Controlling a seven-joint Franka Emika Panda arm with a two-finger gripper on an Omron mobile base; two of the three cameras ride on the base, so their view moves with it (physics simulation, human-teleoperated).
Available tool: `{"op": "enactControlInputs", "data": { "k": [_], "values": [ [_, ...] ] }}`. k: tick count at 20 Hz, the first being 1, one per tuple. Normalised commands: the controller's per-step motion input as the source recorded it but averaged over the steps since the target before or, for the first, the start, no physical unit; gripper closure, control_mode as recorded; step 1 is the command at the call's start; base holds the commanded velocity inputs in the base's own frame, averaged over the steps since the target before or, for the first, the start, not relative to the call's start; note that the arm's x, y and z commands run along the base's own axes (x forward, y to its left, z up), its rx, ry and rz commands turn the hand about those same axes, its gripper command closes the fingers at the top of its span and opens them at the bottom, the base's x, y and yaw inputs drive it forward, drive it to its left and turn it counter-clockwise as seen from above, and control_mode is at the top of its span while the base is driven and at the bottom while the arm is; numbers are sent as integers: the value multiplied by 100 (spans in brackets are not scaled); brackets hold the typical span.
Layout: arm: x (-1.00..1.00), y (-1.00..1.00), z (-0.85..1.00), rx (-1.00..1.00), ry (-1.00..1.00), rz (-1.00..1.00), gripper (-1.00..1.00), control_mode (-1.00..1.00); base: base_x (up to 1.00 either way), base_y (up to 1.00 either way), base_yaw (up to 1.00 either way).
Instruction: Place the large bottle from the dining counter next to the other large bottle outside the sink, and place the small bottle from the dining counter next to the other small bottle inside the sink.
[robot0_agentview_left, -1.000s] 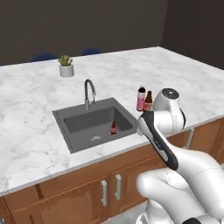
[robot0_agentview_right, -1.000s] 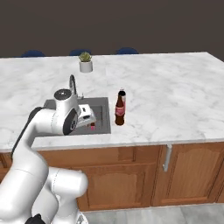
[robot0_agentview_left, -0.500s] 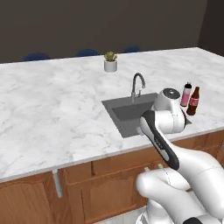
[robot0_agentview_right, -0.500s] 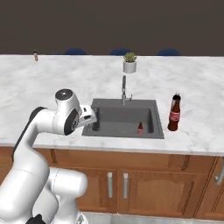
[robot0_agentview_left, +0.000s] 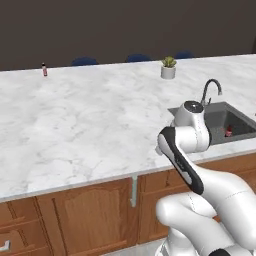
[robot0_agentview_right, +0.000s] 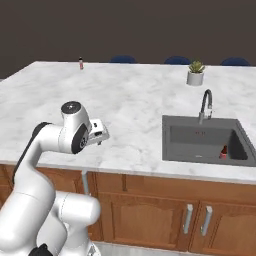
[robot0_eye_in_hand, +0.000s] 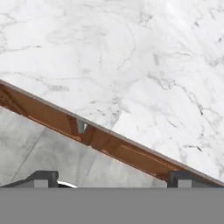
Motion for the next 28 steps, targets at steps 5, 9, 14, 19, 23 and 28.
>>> {"op": "enactControlInputs", "data": {
  "k": [5, 9, 14, 19, 23, 28],
  "values": [
    [0, 0, 0, 0, 0, 0, -100, 100, -3, 100, 7],
    [0, 0, 0, 0, 0, 0, -100, 100, 0, 100, 4],
    [0, 0, 0, 0, 0, 0, -100, 100, 0, 100, 2],
    [0, 0, 0, 0, 0, 0, -100, 100, 0, 100, 0],
    [0, 0, 0, 0, 0, 0, -100, 100, 0, 100, 0],
    [0, 0, 0, 0, 0, 0, -100, 100, 0, 100, 0]
  ]
}}
